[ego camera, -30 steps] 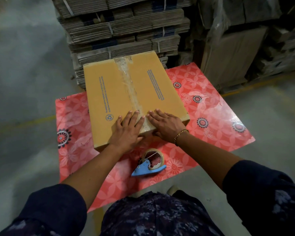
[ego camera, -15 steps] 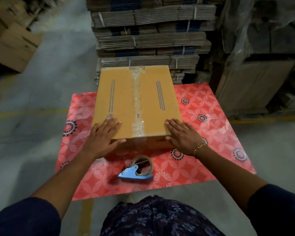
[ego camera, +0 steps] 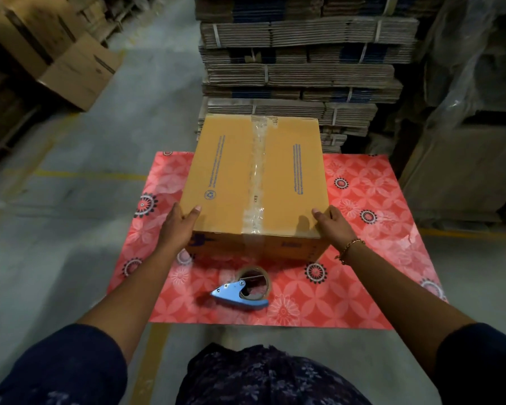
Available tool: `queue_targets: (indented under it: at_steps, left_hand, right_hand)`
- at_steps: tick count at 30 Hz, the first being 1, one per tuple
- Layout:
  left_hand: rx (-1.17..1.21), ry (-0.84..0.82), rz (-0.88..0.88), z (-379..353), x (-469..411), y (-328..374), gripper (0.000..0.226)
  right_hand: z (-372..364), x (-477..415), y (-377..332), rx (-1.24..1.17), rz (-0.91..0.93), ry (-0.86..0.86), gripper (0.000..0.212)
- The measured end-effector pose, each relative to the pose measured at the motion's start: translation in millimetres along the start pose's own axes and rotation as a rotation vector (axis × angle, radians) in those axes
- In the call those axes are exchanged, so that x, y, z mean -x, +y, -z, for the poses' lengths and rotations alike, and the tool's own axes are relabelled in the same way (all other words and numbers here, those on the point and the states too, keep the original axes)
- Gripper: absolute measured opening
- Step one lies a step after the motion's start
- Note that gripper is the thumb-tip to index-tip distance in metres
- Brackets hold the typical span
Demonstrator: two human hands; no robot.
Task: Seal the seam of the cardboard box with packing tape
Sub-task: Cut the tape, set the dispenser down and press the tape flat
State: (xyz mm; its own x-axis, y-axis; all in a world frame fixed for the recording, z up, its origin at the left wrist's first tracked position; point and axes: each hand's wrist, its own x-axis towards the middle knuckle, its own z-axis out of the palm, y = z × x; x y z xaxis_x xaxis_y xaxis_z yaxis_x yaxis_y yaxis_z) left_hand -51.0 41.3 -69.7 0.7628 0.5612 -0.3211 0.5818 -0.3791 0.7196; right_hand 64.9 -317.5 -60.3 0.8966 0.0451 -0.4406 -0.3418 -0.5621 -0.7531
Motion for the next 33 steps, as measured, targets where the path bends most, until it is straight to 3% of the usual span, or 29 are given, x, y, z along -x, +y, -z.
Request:
queue_targets:
  at_steps: [3, 6, 7, 11, 14, 16, 19, 27, 31, 33]
  left_hand:
    - [0.133, 0.004, 0.034, 1.7, -4.5, 2.1, 0.069]
    - [0.33, -0.036, 0.095, 0.1, -16.7, -9.7, 0.07]
    - [0.37, -0.031, 0.14, -1.0, -20.0, -13.9, 0.074]
    - [0.484, -0.021, 0.13, 0.8, -21.1, -13.6, 0.047]
    - [0.502, -0.002, 0.142, 16.5, -24.7, -19.8, 0.049]
    - [0.496, 0.044, 0.157, 34.1, -29.5, -28.3, 0.058]
    - [0.511, 0.073, 0.115, 68.5, -38.4, -42.3, 0.044]
    - [0.439, 0.071, 0.139, 119.2, -58.6, -70.0, 0.083]
    - [0.327, 0.042, 0.13, 114.6, -60.7, -77.6, 0.09]
    - [0.274, 0.042, 0.137, 114.2, -62.2, -76.3, 0.094]
  right_hand:
    - [-0.4, -3.3, -2.5, -0.083, -0.015, -0.014, 0.041]
    - [-6.3, -11.0, 5.2, -0.204, -0.082, 0.005, 0.086]
    - [-8.4, -13.8, 8.8, -0.237, -0.087, 0.016, 0.092]
    - [-19.0, -4.3, -7.5, -0.229, -0.089, 0.094, 0.08]
    - [-31.8, 0.7, -24.9, -0.204, -0.023, 0.12, 0.052]
    - [-46.9, 3.2, -38.8, -0.197, 0.008, 0.096, 0.048]
    - [-76.0, 5.0, -59.0, -0.187, 0.062, 0.068, 0.048]
    - [-129.0, 4.8, -87.9, -0.206, 0.051, -0.008, 0.051]
    - [-134.5, 1.5, -75.5, -0.185, -0.003, -0.023, 0.078]
    - [-134.3, 4.7, -78.0, -0.16, 0.007, -0.038, 0.068]
